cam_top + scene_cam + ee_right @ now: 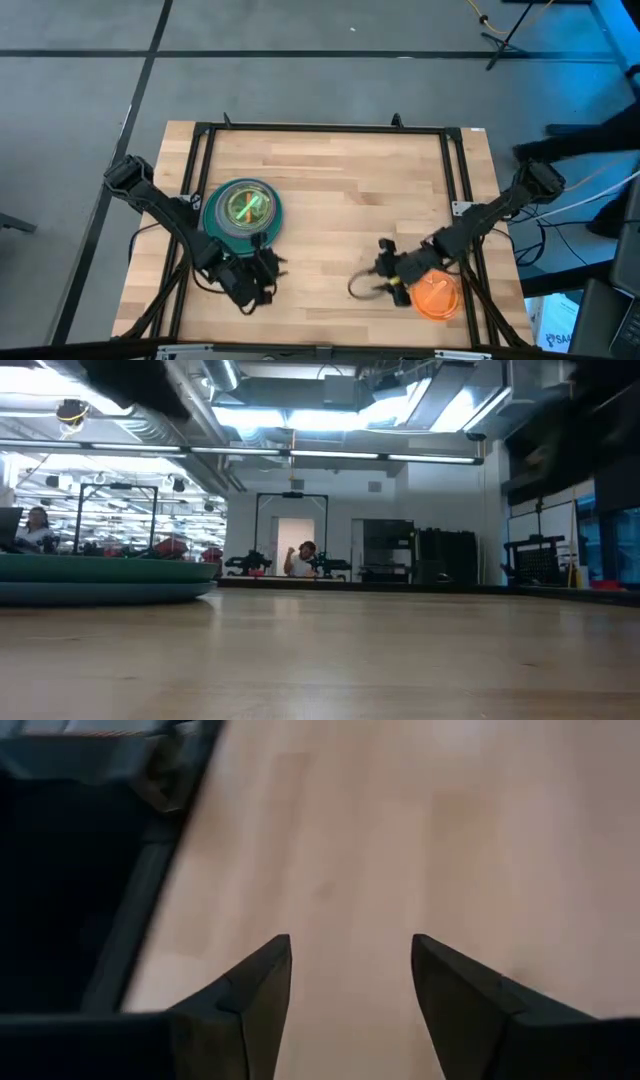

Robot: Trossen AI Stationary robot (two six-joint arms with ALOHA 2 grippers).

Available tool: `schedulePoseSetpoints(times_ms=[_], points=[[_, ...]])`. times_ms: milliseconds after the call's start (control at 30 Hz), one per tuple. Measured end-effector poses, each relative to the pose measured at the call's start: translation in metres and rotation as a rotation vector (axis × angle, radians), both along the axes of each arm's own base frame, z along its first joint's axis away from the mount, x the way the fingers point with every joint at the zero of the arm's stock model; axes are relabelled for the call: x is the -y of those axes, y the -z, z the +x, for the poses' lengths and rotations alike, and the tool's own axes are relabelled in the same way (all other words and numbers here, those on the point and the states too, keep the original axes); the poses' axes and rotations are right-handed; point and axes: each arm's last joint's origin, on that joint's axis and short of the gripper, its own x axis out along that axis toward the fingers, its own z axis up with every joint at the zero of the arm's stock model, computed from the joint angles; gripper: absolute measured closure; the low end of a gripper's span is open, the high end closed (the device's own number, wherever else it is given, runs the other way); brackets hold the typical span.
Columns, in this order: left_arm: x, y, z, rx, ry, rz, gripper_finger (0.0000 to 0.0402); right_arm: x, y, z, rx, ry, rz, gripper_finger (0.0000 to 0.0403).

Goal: Stack plastic plates
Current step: Stack the orange plate on top of the green plate

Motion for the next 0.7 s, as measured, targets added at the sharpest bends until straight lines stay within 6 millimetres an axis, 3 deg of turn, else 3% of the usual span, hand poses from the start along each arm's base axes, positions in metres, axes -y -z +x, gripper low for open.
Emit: schedulePoseSetpoints(times_ms=[200, 433, 700], points=[[0.024, 0.007, 0.016, 0.238, 0.085, -0.115, 0.0272, -0.039, -0.008, -0.027, -0.028, -0.081, 0.061, 0.0205], [0.039, 0.036, 0.041, 0.310, 0.133, -0.194, 0.0272, -0.068, -0.002, -0.070, -0.184, -0.094, 0.128, 0.0205], [0.032, 0.046, 0.053, 0.328, 0.074, -0.192, 0.0272, -0.066, 0.016, -0.116, -0.379, 0.127, 0.007, 0.0205]])
